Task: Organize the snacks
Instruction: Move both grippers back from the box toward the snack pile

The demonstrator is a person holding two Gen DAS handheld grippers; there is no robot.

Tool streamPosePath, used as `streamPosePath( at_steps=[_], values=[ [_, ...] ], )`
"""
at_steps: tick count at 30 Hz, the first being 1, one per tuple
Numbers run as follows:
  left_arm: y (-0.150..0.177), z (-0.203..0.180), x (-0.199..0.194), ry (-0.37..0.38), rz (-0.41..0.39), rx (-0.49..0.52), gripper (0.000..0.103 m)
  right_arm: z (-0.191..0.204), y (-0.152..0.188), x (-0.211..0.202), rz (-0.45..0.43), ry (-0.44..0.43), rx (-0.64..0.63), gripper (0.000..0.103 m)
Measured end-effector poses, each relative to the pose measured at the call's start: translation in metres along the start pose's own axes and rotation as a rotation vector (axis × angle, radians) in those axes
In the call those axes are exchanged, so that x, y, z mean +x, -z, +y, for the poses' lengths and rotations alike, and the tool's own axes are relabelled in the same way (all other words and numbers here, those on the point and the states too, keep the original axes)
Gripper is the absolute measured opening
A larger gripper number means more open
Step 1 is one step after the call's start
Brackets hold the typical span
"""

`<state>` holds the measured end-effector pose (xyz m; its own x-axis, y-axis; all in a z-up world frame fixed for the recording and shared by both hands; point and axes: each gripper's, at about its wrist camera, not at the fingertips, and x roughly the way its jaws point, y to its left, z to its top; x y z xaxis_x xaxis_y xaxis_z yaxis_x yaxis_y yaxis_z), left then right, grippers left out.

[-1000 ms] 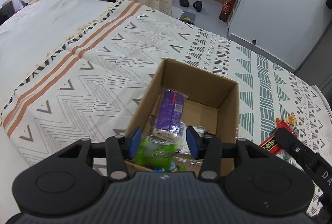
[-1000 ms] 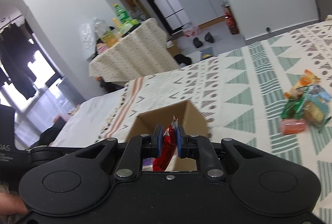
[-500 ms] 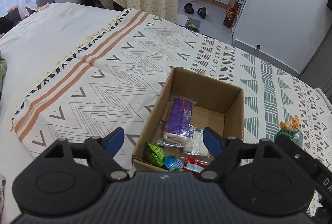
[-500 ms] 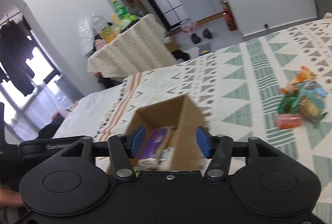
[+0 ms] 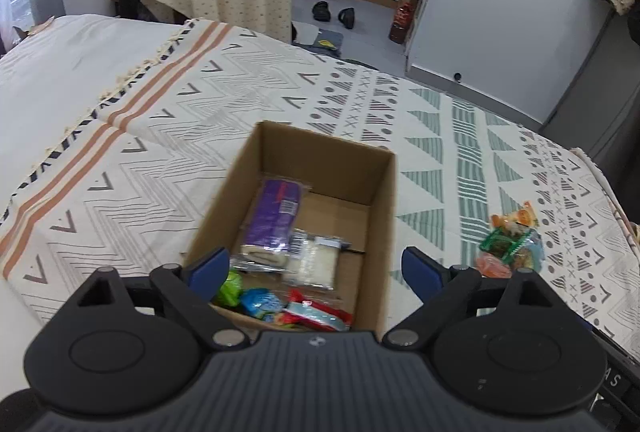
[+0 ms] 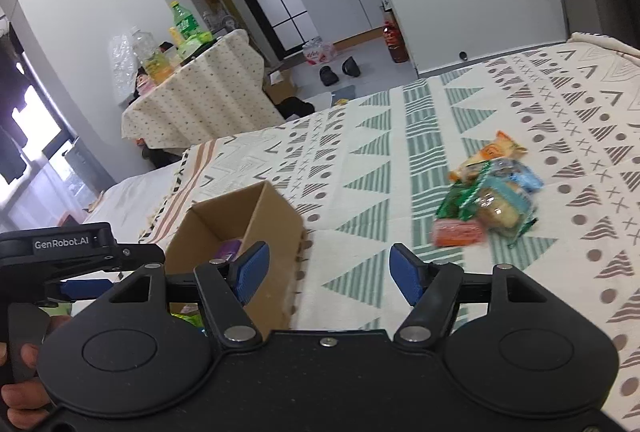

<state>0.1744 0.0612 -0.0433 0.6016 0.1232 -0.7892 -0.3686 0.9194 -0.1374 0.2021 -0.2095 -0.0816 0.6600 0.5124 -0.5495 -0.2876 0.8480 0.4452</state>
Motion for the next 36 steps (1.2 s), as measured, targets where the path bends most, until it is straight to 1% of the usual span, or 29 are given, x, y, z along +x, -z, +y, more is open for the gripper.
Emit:
streamPosePath(
  at_steps=[1, 3, 5, 8, 13, 20, 25, 36],
  values=[
    [0.0, -0.004, -0.001, 0.003, -0.004, 0.004, 0.094, -0.004, -0.002, -0.002, -0.006, 0.006, 0.003, 0.068],
    [0.001, -0.012, -0.002, 0.012, -0.01, 0.014, 0.097, -0.013, -0.005, -0.006, -0.021, 0.018, 0.009, 0.075],
    [0.001, -0.02, -0.002, 0.03, -0.01, 0.023, 0.097, -0.023, -0.009, -0.009, -0.037, 0.042, 0.016, 0.076],
    [0.003, -0.033, -0.001, 0.058, -0.003, 0.036, 0.097, -0.038, -0.014, -0.013, -0.054, 0.08, 0.037, 0.076],
    [0.005, -0.053, 0.002, 0.1, 0.004, 0.058, 0.097, -0.054, -0.017, -0.012, -0.069, 0.117, 0.035, 0.076],
    [0.005, -0.077, 0.007, 0.125, 0.007, 0.081, 0.097, -0.067, -0.022, -0.005, -0.069, 0.133, 0.041, 0.076],
    [0.004, -0.091, 0.013, 0.136, -0.005, 0.098, 0.097, -0.079, -0.022, -0.004, -0.063, 0.137, 0.052, 0.076],
    [0.009, -0.121, 0.044, 0.188, 0.032, 0.117, 0.096, -0.097, -0.022, 0.002, -0.04, 0.173, 0.049, 0.076]
  ],
)
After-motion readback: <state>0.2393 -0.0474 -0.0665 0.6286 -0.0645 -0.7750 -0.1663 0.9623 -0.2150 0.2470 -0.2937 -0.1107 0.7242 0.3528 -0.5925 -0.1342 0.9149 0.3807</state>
